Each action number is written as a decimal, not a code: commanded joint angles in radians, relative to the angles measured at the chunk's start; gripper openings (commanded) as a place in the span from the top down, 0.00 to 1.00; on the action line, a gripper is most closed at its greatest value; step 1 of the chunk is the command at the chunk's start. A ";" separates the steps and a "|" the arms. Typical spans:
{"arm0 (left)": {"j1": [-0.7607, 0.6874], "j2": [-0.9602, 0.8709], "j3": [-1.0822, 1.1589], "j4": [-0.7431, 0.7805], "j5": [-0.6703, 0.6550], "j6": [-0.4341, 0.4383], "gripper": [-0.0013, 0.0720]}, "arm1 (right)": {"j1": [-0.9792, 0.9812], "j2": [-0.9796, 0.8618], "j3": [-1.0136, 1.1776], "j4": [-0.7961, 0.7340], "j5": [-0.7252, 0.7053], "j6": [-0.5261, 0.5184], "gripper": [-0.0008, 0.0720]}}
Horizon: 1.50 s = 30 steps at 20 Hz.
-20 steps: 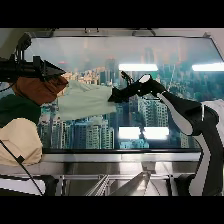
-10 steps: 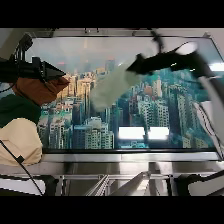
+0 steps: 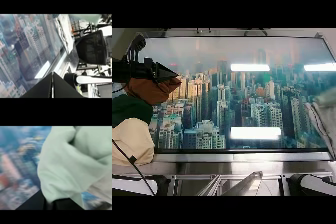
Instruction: Fold the shirts.
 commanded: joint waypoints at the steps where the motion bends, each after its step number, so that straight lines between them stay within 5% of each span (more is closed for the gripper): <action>1: -0.030 0.000 0.000 0.001 -0.001 0.000 0.98 | -0.190 0.016 -0.135 -0.181 0.097 -0.045 0.96; 8: -0.142 0.000 0.000 0.001 -0.002 0.000 0.98 | -0.301 0.016 -0.432 -0.528 0.052 -0.095 0.96; 17: -0.238 0.000 0.000 0.001 -0.006 0.000 0.98 | -0.301 0.018 -0.432 -0.551 0.037 -0.119 0.94; 18: -0.238 0.000 0.000 0.000 -0.006 0.000 0.98 | -0.301 0.018 -0.432 -0.551 0.039 -0.116 0.75; 19: -0.238 0.000 0.000 0.000 -0.005 0.000 0.98 | -0.301 0.018 -0.432 -0.552 0.049 -0.113 0.45; 20: -0.235 0.000 0.000 -0.002 -0.005 0.000 0.97 | -0.301 0.018 -0.432 -0.561 0.067 -0.113 0.34; 22: -0.215 0.000 0.001 -0.010 0.000 0.000 0.98 | -0.301 0.018 -0.432 -0.568 0.109 -0.113 0.34; 27: -0.142 0.000 0.002 -0.010 0.000 0.000 0.98 | -0.299 0.018 -0.432 -0.369 0.107 -0.086 0.36; 30: -0.107 0.000 0.002 -0.011 0.000 0.000 0.98 | -0.298 0.018 -0.432 0.005 0.063 -0.167 0.36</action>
